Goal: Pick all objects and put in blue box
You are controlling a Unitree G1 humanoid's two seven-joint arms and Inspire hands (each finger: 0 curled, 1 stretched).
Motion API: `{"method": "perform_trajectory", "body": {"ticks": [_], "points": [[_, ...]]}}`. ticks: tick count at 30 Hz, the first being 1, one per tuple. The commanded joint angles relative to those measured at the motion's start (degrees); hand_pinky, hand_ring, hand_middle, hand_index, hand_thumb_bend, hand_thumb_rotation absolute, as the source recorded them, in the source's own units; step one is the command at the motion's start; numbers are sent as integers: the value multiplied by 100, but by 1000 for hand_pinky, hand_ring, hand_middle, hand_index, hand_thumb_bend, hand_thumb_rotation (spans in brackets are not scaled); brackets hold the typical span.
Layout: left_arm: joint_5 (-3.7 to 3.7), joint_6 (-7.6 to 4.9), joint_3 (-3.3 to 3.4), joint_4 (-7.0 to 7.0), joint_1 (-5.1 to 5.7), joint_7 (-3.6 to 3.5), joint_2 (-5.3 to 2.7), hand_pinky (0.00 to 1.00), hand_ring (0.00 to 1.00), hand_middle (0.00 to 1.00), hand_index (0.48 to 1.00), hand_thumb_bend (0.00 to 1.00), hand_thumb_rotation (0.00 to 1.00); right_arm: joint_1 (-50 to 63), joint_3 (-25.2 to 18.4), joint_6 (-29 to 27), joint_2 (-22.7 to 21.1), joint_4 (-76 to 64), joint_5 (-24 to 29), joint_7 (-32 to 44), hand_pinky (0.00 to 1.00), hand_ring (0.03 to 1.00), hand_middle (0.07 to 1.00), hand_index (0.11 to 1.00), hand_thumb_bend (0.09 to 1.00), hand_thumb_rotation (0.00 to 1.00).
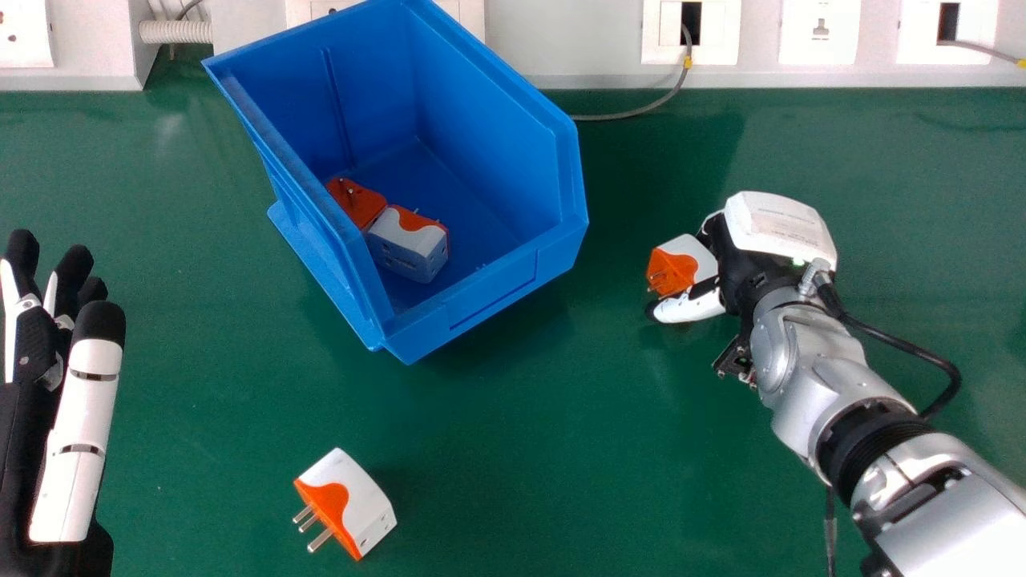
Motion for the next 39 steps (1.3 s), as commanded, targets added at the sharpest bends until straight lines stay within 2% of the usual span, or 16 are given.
{"method": "perform_trajectory", "body": {"ticks": [1,3,6,9,13,18,22,31,39], "points": [[-14,-41,54,-161,30,-14,47,1000,1000,1000,1000,463,834,-142,-74,-13,-4,-52,62,-22,388,487,556,569,470,275],[-1,-70,53,-151,27,-22,45,1000,1000,1000,1000,462,833,-143,-76,-8,0,-51,71,-22,369,468,539,553,474,251],[-47,-41,58,-143,17,-24,36,1000,1000,1000,1000,458,834,-144,-102,-8,7,-58,99,4,350,453,527,530,478,216],[-20,-27,62,-157,17,-2,26,1000,1000,1000,1000,455,833,-142,-141,-14,28,-56,140,-31,346,450,526,522,480,203],[-24,-2,67,-169,24,8,22,1000,1000,1000,1000,461,825,-133,-151,-9,45,-69,161,-103,342,450,530,507,483,175],[8,-24,57,-190,48,-4,24,1000,1000,1000,1000,455,828,-102,-259,-90,69,-97,262,-175,341,451,535,498,486,152],[-44,-35,70,-173,54,-41,30,1000,1000,1000,1000,450,833,-99,-294,-141,72,-112,291,-166,345,456,540,496,487,145],[22,-34,31,-170,31,-7,-18,1000,1000,1000,1000,455,830,11,-367,-199,-35,-546,352,-166,368,487,560,493,486,138],[89,-38,17,-135,-13,19,-25,1000,1000,1000,1000,462,832,1055,-443,-302,-545,-2481,248,-88,365,481,553,490,485,139]]}}
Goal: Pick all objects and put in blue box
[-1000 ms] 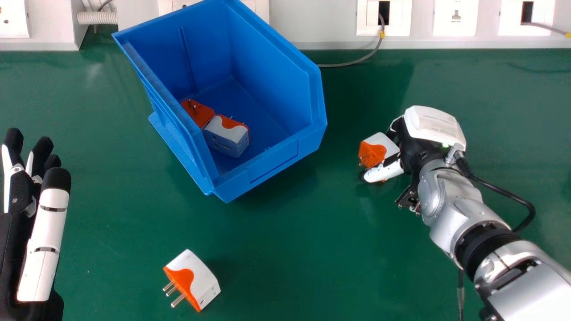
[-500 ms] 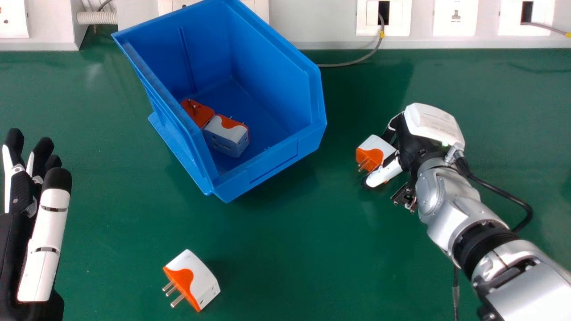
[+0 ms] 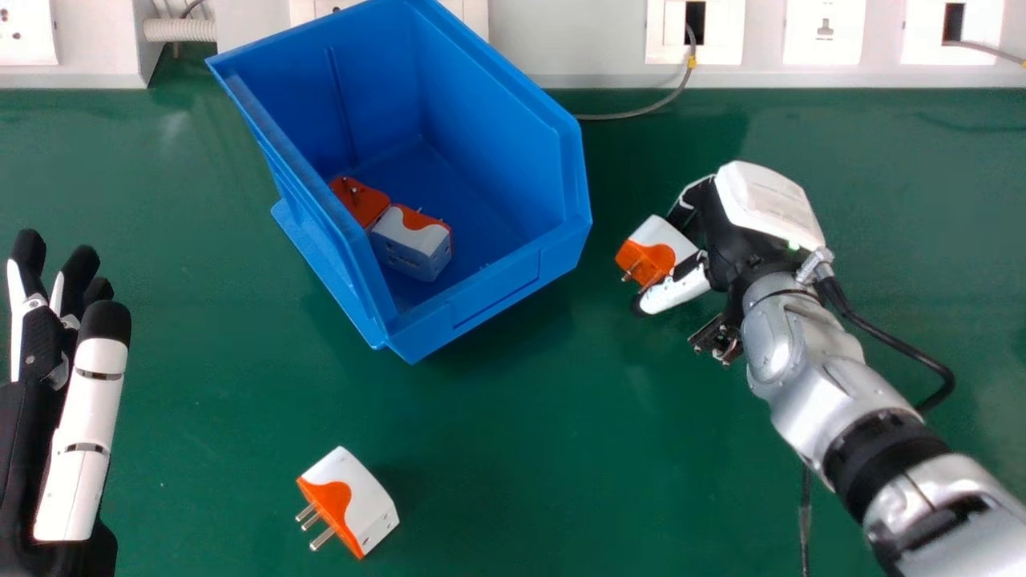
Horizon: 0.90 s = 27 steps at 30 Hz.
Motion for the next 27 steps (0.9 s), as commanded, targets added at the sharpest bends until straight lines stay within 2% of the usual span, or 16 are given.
{"method": "perform_trajectory", "body": {"ticks": [1,5,7,9,11,12,14,15,18,21,24,27], "points": [[18,-63,34,-98,-6,38,6,1000,1000,1000,1000,463,832,395,-93,-75,-305,-865,-110,-53,354,467,541,490,485,139],[-10,-39,53,-67,-40,30,31,1000,1000,1000,1000,463,832,1221,-212,-37,-608,-2306,-155,124,336,444,521,489,485,139],[-52,-40,67,-34,-70,16,43,1000,1000,1000,1000,464,832,1588,-283,81,-699,-2961,-160,300,314,413,491,487,485,139],[-53,-35,78,0,-107,19,54,1000,1000,1000,1000,461,839,2008,-374,257,-751,-3704,-191,483,292,385,462,485,485,138],[-10,-50,74,22,-137,23,63,1000,1000,1000,1000,463,842,2429,-487,399,-756,-4429,-202,644,235,311,386,479,485,138],[19,-52,68,26,-146,29,65,1000,1000,1000,1000,463,842,2604,-524,465,-761,-4741,-224,721,235,311,386,479,485,138],[27,-50,53,32,-167,33,58,1000,1000,1000,1000,456,849,2889,-579,527,-776,-5253,-281,852,185,247,316,476,485,138],[29,-35,44,25,-170,38,54,1000,1000,1000,1000,456,849,3007,-609,508,-776,-5457,-278,900,185,247,316,476,485,138],[27,-47,17,36,-183,45,28,1000,1000,1000,1000,456,853,3240,-658,383,-781,-5909,-283,1011,146,197,261,473,485,138],[59,-96,-7,68,-206,54,9,1000,1000,1000,1000,447,855,3214,-619,443,-674,-6228,-335,1157,117,159,219,471,485,137],[103,-92,-33,70,-214,97,-28,1000,1000,1000,1000,438,857,2950,-553,211,-522,-6172,-368,1057,103,140,199,470,486,136],[70,-97,-44,85,-228,82,-33,1000,1000,1000,1000,434,853,2532,-452,74,-337,-5927,-512,1012,93,127,184,470,486,134]]}}
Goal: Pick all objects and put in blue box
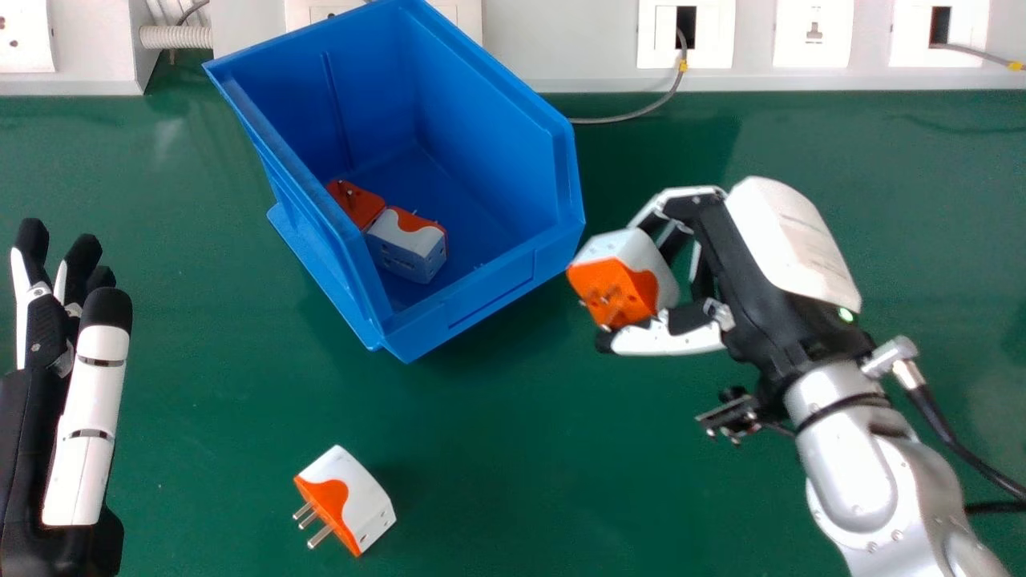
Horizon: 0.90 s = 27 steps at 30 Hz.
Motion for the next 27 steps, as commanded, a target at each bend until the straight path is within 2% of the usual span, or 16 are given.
{"method": "perform_trajectory", "body": {"ticks": [1,4,9,12,14,18,19,22,27], "points": [[-14,-99,5,-30,-17,-3,7,1000,1000,1000,1000,426,852,-560,32,-251,152,109,-114,-135,89,123,178,470,487,133],[-28,-78,5,-33,-25,-3,10,1000,1000,1000,1000,418,851,-990,79,-280,356,434,-141,-110,93,127,184,470,487,133],[25,-66,9,-53,-9,24,10,1000,1000,1000,1000,417,849,-1941,188,-431,688,1275,-181,-182,112,150,216,470,486,133],[13,-86,-11,-62,14,11,-5,1000,1000,1000,1000,420,845,-2642,223,-242,968,1842,-180,-55,119,160,229,471,485,133],[23,-105,-26,-73,38,3,-14,1000,1000,1000,1000,426,840,-3179,246,-162,1151,2351,-168,-3,157,217,296,476,483,136],[3,-117,-56,-123,105,31,-72,1000,1000,1000,1000,433,835,-4128,370,-120,1488,3538,-282,-250,200,282,360,479,482,138],[19,-118,-61,-138,126,48,-86,1000,1000,1000,1000,438,831,-4330,405,-127,1565,3832,-320,-348,227,320,393,480,482,139],[76,-130,-78,-181,189,90,-139,1000,1000,1000,1000,443,828,-4851,453,-251,1767,4675,-297,-629,253,354,423,482,481,139],[96,-159,-117,-234,280,109,-195,1000,1000,1000,1000,458,825,-5622,529,-511,2080,6109,-238,-1142,294,408,470,484,484,135]]}}
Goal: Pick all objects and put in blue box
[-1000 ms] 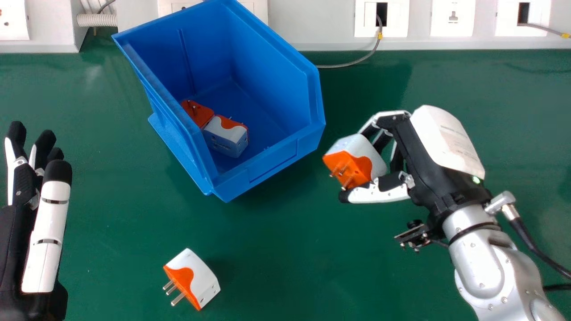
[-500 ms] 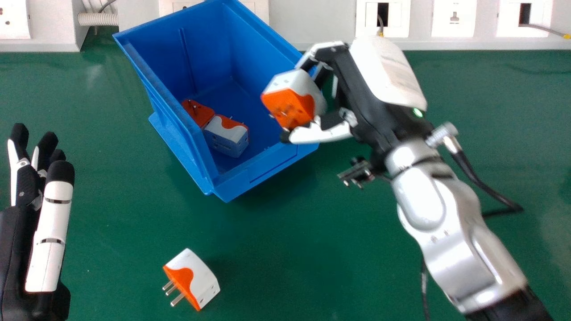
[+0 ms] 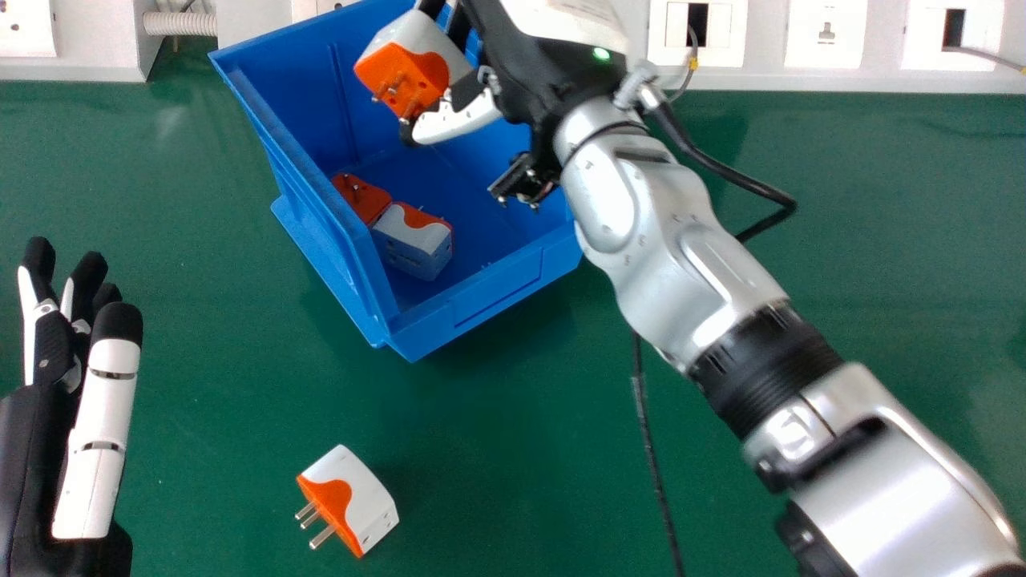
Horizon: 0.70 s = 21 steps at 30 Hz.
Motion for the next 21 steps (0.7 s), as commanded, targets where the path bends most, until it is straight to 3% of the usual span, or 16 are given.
{"method": "perform_trajectory", "body": {"ticks": [1,4,7,10,14,21], "points": [[35,-158,-18,-170,74,18,-35,1000,1000,1000,1000,458,825,-641,6,-105,162,528,22,-282,294,408,470,484,484,135],[84,-176,-48,-202,120,49,-78,1000,1000,1000,1000,458,825,-984,107,44,337,1174,-14,-265,287,401,467,490,496,86],[47,-181,-78,-229,157,48,-111,1000,1000,1000,1000,462,828,-1214,280,246,484,1621,-78,-174,273,392,465,496,503,55],[77,-223,-92,-249,211,45,-119,1000,1000,1000,999,463,828,-1284,293,348,609,1855,14,-207,269,390,465,498,505,44],[15,-228,-95,-290,295,23,-148,1000,1000,1000,998,465,830,-1244,311,369,640,1985,65,-194,258,387,468,509,505,35],[126,-347,-80,-225,348,22,-141,1000,1000,1000,999,462,841,-1078,493,314,650,2087,-23,-395,243,383,479,526,506,17]]}}
